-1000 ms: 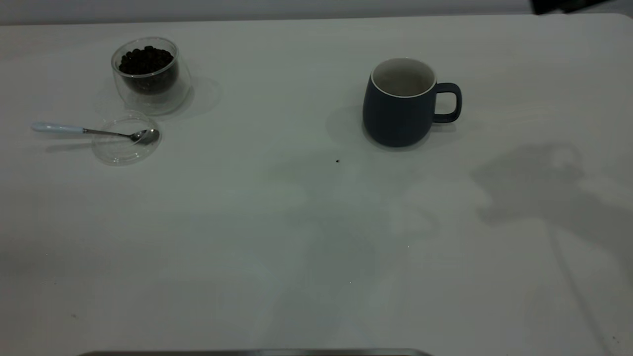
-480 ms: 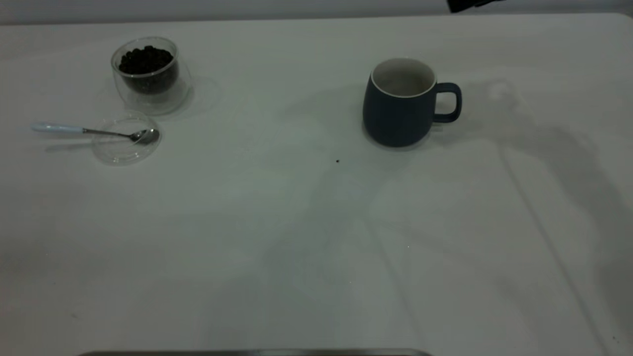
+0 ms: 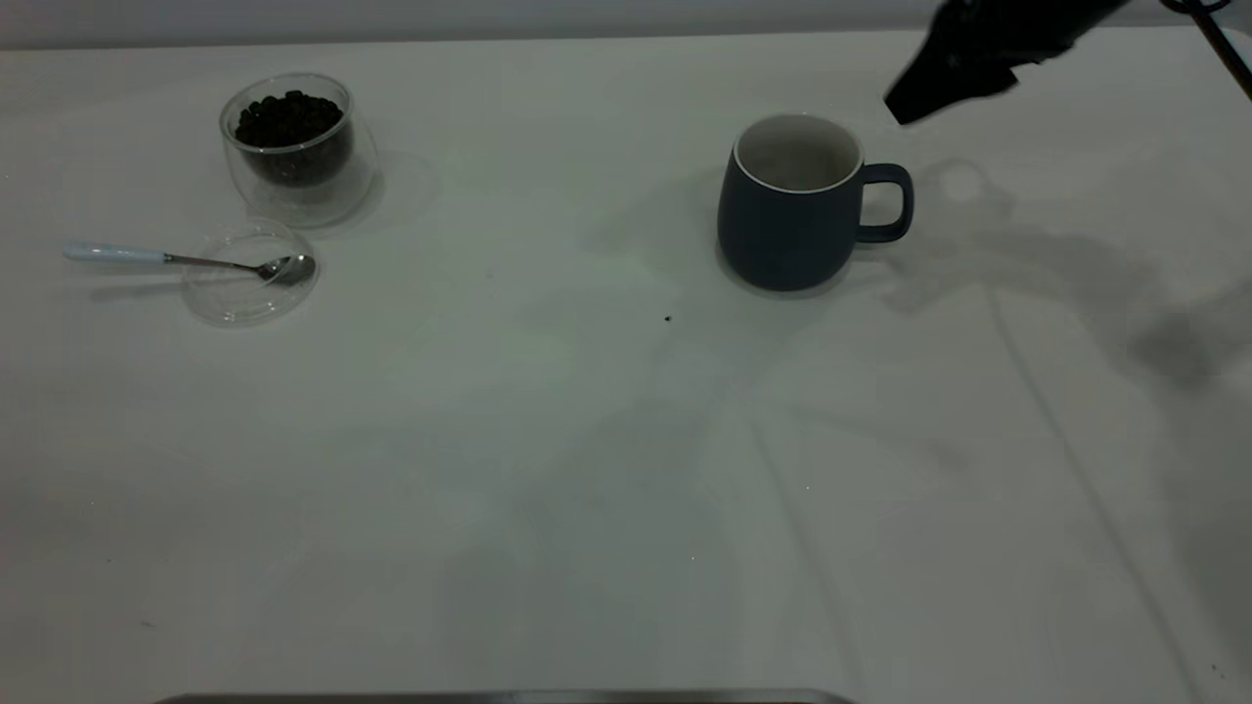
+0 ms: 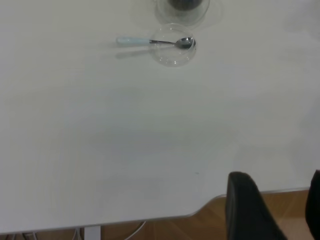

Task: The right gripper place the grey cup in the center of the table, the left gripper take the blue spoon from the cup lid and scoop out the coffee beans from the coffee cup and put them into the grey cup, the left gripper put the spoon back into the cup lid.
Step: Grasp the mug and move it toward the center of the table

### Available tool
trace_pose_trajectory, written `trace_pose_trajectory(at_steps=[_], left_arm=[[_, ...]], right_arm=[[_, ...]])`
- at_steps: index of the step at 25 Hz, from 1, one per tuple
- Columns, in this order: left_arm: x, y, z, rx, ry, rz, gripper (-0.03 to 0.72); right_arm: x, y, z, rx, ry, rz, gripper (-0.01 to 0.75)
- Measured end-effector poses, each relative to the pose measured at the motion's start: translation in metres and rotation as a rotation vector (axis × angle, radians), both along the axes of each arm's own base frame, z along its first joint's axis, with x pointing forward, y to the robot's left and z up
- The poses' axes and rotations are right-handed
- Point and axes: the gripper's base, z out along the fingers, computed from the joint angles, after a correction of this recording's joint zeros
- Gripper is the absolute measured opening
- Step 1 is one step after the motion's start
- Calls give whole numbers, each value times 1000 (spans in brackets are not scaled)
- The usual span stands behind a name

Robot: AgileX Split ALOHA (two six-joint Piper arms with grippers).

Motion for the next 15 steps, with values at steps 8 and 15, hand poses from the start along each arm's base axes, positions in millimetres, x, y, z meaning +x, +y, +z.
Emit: trace_pose_trajectory(at_steps=[8,15], left_arm=[[0,0,0,0,0,0,361],[0,0,0,0,0,0,361]], right_arm=[[1,-10,-27,-221,-178,392,364],[4,-2,-31,-154,-226,380,364]])
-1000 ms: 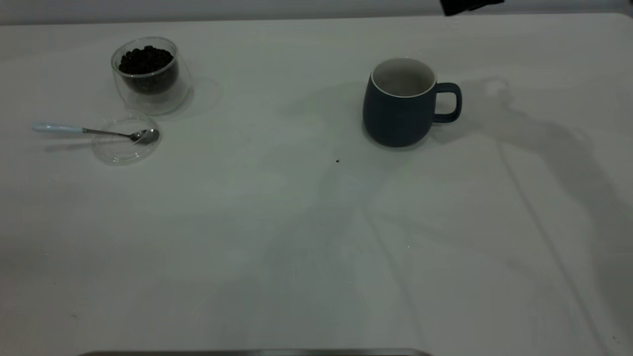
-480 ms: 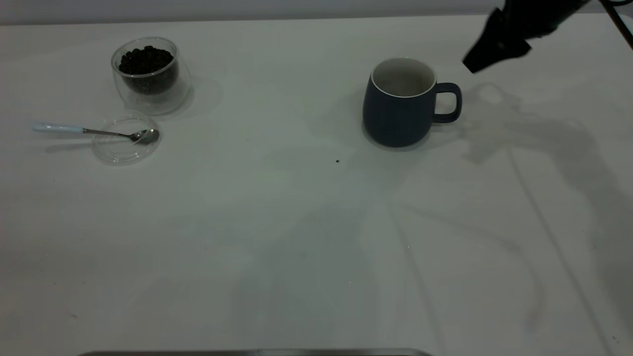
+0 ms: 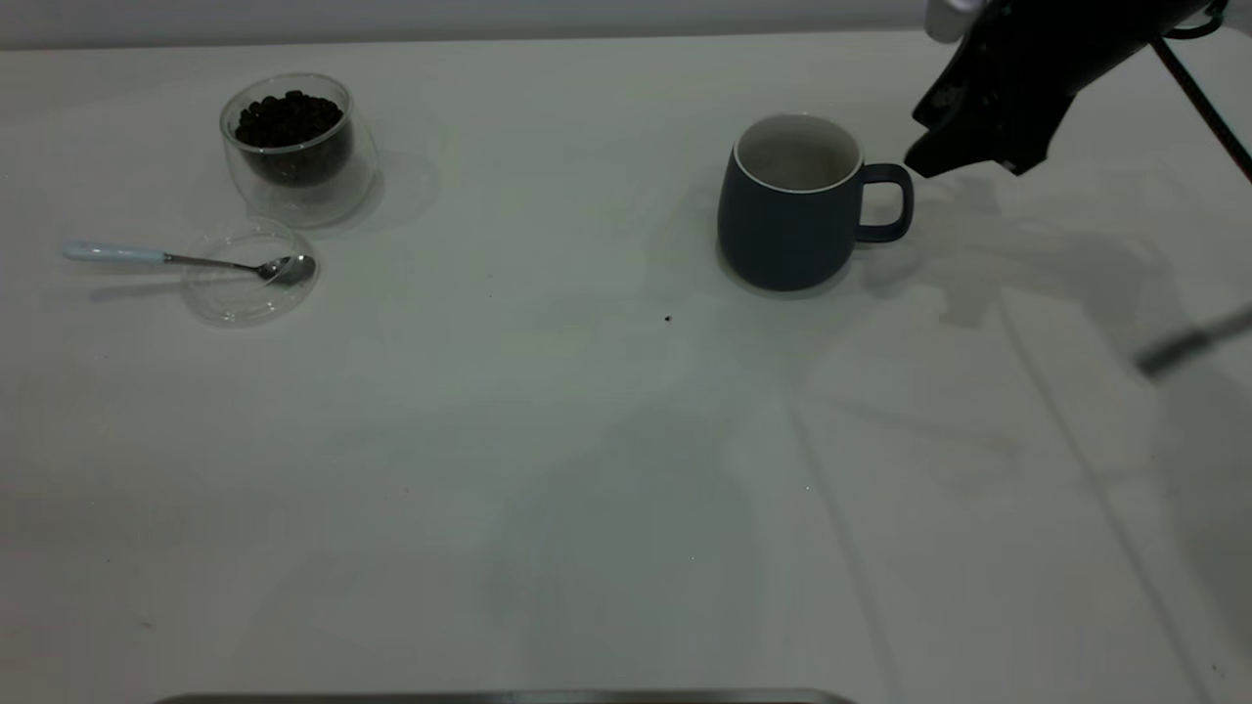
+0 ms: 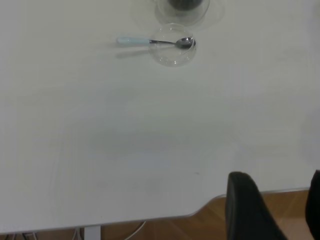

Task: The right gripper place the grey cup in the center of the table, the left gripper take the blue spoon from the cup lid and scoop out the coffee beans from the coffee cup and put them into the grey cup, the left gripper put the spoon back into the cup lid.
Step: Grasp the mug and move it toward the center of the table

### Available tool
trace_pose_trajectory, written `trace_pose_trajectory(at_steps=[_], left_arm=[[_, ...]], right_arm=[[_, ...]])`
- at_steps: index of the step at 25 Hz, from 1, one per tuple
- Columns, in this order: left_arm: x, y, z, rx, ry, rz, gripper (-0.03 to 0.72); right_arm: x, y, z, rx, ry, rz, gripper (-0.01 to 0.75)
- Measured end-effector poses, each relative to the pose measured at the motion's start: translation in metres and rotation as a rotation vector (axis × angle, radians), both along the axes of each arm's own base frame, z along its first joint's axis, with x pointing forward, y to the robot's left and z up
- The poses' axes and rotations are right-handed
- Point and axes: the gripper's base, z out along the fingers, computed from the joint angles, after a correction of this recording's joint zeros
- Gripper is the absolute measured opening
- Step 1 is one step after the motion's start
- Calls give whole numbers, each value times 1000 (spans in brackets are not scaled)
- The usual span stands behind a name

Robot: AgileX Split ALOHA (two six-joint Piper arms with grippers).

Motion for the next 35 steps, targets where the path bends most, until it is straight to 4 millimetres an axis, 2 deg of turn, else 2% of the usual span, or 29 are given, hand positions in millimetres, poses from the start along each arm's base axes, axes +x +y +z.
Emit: trace_pose_trajectory(at_steps=[10,15,21,29,35], left_arm=[[0,0,0,0,0,0,361],[0,0,0,0,0,0,361],[0,0,0,0,0,0,361],[0,0,0,0,0,0,361],[0,0,0,0,0,0,361]], right_arm=[[-7,22,-26,10,59,44,364],[-2,40,-29,29,49,59,364],[1,75,-35,60,36,97,364],[-17,124,-37,98,53,159,364],[-29,156,-33,170,75,138,364]])
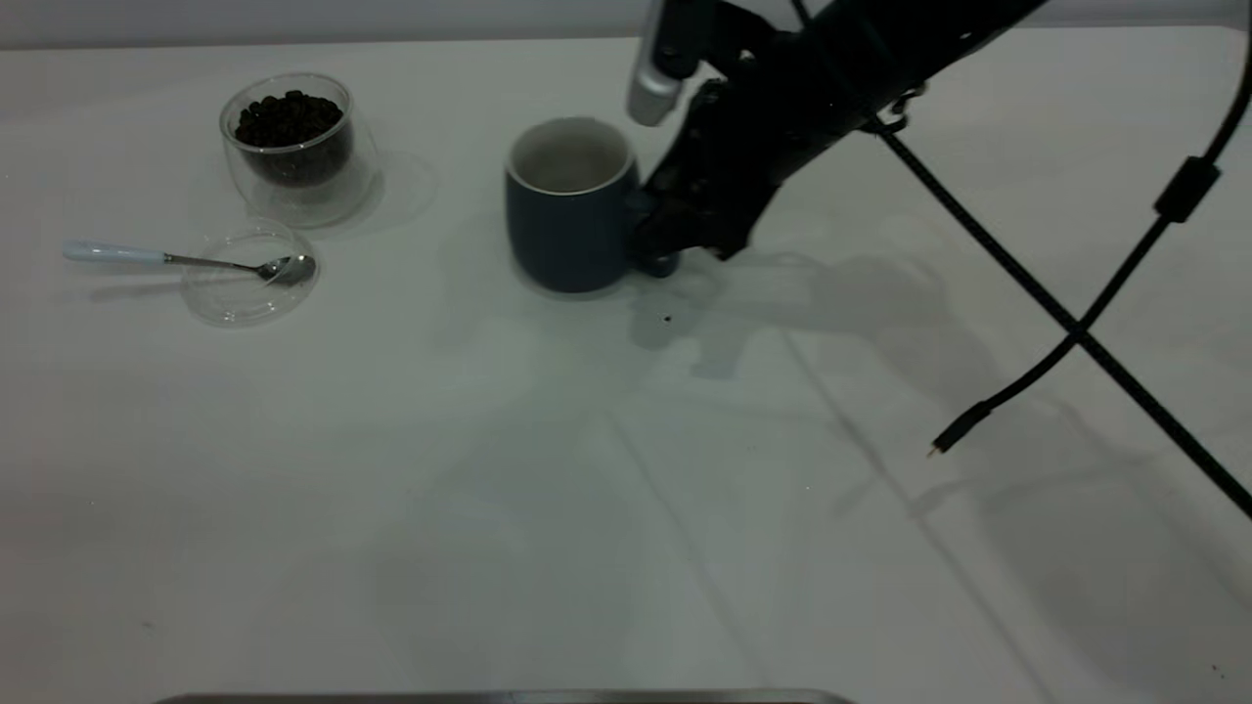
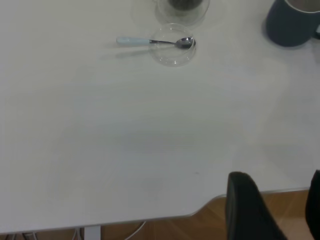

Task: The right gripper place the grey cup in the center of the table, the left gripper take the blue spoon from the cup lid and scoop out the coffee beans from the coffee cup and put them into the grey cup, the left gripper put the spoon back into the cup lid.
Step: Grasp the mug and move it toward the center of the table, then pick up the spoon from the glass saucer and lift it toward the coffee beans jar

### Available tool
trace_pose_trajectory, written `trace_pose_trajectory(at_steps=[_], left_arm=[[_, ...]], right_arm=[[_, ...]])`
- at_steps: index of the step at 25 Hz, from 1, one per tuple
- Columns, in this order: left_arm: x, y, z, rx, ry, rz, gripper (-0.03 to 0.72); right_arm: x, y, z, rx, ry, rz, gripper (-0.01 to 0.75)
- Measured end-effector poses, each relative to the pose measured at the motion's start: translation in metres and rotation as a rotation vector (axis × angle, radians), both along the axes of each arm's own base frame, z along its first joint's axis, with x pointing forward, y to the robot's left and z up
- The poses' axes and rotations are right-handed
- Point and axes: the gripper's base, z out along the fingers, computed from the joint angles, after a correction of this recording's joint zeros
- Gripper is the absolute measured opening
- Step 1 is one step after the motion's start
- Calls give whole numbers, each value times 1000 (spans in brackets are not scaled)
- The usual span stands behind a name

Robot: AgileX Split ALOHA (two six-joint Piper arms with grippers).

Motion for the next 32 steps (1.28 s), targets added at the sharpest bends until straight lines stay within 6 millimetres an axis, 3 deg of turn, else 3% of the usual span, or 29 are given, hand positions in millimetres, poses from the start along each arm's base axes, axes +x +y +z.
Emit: trace_pose_trajectory(at_steps=[9,13,19,24,32], left_arm=[[0,0,0,0,0,0,361],[0,0,0,0,0,0,361],[0,0,0,0,0,0,361],[0,0,0,0,0,0,361],[0,0,0,0,0,0,361]], right_arm=[[-3,10,4,11,-5,-2,364],[7,-1,33,20,-35,-38,364],[22,-37,76,24,11,-164,364],[18,-73,101,7,92,-206,364],[4,-149,165,92,164,-396,364]])
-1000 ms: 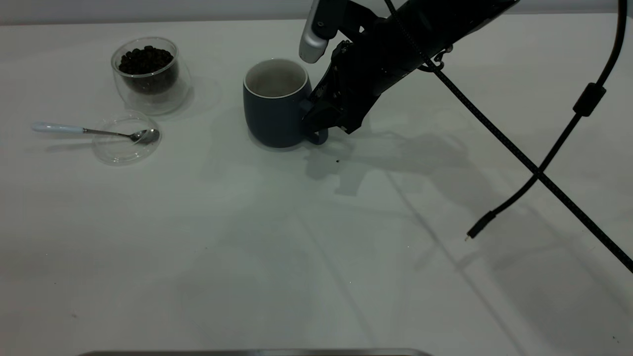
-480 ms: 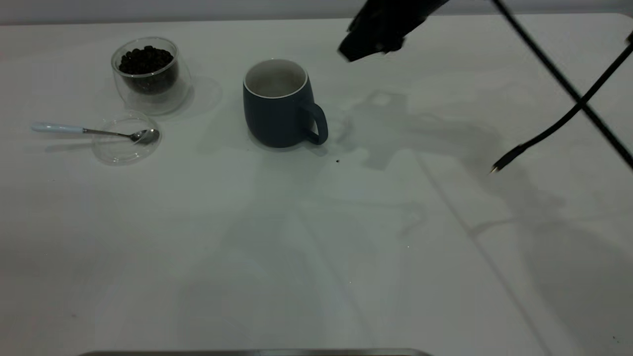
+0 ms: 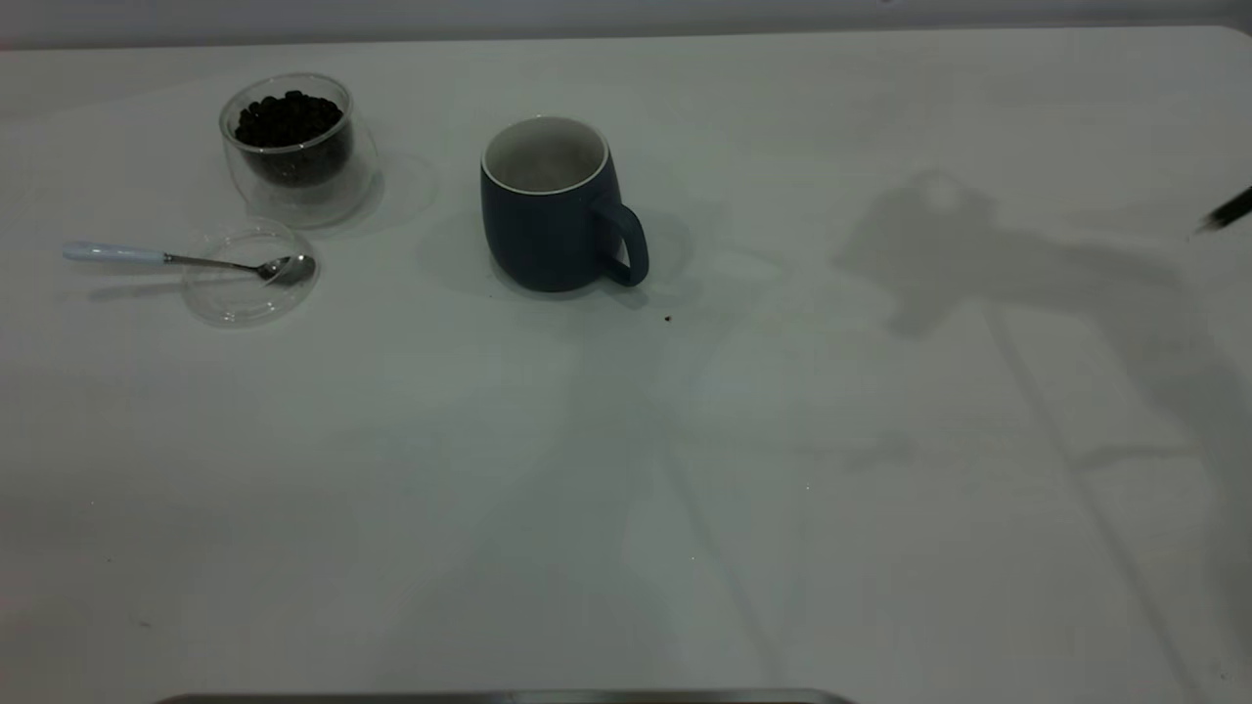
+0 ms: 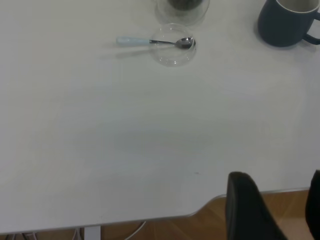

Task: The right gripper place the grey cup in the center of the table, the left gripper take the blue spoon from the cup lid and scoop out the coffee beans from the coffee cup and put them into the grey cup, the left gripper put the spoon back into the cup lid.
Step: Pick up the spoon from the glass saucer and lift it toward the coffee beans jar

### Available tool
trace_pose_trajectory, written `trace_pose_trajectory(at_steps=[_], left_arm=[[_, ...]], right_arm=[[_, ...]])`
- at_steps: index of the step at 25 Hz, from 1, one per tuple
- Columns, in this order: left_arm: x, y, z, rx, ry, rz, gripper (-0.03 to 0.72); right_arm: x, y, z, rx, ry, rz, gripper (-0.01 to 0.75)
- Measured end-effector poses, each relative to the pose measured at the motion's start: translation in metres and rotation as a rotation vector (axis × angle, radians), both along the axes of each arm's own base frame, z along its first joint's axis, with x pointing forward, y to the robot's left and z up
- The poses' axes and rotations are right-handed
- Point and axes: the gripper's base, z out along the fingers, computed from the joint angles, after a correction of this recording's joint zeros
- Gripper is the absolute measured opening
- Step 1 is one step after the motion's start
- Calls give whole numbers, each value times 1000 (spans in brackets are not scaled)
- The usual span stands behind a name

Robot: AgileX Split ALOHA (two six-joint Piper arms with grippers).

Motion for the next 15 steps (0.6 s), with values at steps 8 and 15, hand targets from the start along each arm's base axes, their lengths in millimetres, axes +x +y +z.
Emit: trace_pose_trajectory(at_steps=[8,15], left_arm=[[0,0,0,0,0,0,361],[0,0,0,0,0,0,361]], right_arm=[[-37,-39,78,99,-28,-236,364],[-108,-41,122,98,2,-307,364]])
